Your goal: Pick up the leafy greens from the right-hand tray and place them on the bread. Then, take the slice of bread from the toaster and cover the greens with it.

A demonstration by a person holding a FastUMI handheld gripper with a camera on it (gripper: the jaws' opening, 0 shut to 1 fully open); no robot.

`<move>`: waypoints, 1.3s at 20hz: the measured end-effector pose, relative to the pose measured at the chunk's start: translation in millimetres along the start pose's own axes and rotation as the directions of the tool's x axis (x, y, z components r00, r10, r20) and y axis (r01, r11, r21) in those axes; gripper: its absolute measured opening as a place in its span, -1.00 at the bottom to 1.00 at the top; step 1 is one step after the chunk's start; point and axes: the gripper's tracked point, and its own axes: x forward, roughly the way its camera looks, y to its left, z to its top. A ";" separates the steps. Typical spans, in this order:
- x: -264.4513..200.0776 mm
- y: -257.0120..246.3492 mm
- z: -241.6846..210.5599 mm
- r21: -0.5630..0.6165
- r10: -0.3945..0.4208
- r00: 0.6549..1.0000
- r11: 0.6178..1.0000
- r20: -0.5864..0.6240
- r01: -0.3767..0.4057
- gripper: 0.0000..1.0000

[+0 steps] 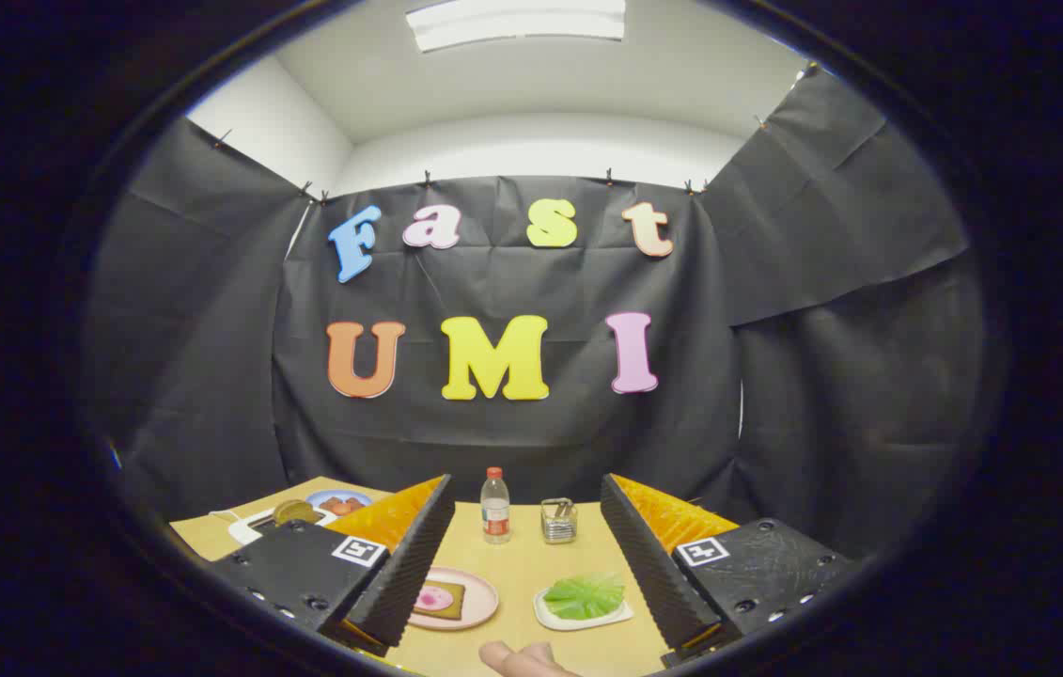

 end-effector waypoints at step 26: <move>66.6 -14.5 -65.0 0.016 -0.012 0.991 1.000 -0.133 0.014 0.92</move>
